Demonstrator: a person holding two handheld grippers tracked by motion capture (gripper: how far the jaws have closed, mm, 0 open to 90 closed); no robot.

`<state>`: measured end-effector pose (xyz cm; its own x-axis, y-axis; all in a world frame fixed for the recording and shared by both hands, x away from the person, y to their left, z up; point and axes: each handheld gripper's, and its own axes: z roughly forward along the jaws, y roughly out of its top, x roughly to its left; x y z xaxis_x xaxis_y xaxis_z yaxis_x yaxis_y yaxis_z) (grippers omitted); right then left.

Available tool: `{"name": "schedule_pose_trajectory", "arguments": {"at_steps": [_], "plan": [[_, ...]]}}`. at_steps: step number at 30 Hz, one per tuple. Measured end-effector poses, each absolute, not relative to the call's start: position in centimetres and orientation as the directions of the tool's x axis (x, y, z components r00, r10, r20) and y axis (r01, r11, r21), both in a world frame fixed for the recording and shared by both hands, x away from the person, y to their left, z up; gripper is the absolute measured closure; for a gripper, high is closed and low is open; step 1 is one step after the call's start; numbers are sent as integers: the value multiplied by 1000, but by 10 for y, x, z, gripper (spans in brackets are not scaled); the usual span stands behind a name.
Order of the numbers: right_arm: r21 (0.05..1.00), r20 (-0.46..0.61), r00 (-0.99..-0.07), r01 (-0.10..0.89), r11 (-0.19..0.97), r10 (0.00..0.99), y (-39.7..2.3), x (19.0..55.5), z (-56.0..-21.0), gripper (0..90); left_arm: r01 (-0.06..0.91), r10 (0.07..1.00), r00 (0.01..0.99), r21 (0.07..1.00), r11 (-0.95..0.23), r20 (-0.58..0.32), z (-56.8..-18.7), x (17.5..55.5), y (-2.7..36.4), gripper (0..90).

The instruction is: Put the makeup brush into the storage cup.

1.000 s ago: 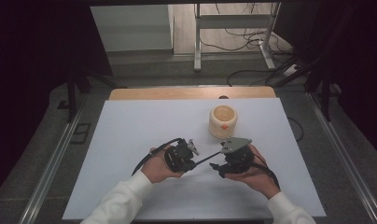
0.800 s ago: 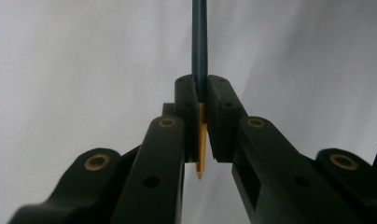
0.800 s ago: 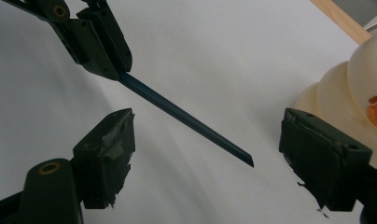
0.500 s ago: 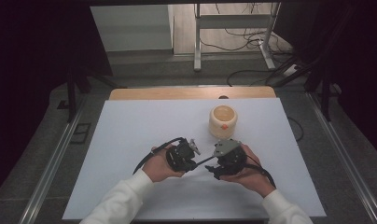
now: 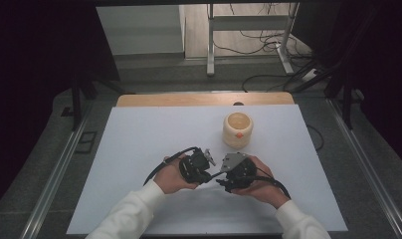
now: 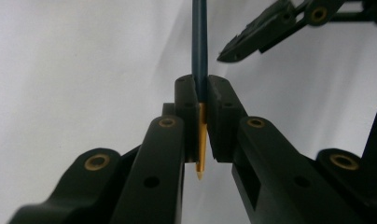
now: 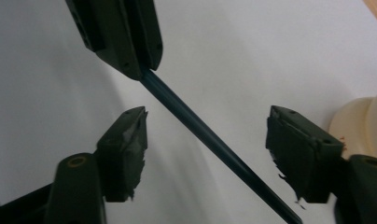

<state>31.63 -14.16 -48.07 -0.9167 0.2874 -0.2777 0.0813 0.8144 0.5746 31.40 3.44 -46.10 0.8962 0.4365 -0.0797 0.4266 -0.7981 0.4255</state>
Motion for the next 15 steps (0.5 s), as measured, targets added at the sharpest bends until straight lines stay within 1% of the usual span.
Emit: {"name": "schedule_pose_trajectory", "arguments": {"at_steps": [4,8,11,13,14,15], "plan": [[556,-294,-921,53,829,255,-138,313,-485,413,424,429,899,430,-797,-91,-459,314,35,839],[536,-297,-928,34,844,226,-135,312,-488,472,427,423,899,432,-794,-110,-459,315,35,839],[526,-306,-929,18,851,209,-134,311,-491,551,426,420,900,431,-795,-116,-459,315,35,839],[520,-314,-930,-1,854,190,-134,309,-491,651,427,420,900,430,-795,-118,-459,314,34,839],[521,-319,-930,-10,854,183,-134,309,-491,689,428,420,899,436,-792,-122,-459,314,34,839],[517,-327,-928,-21,855,176,-133,308,-490,703,427,418,900,435,-793,-120,-459,314,34,839]]}}
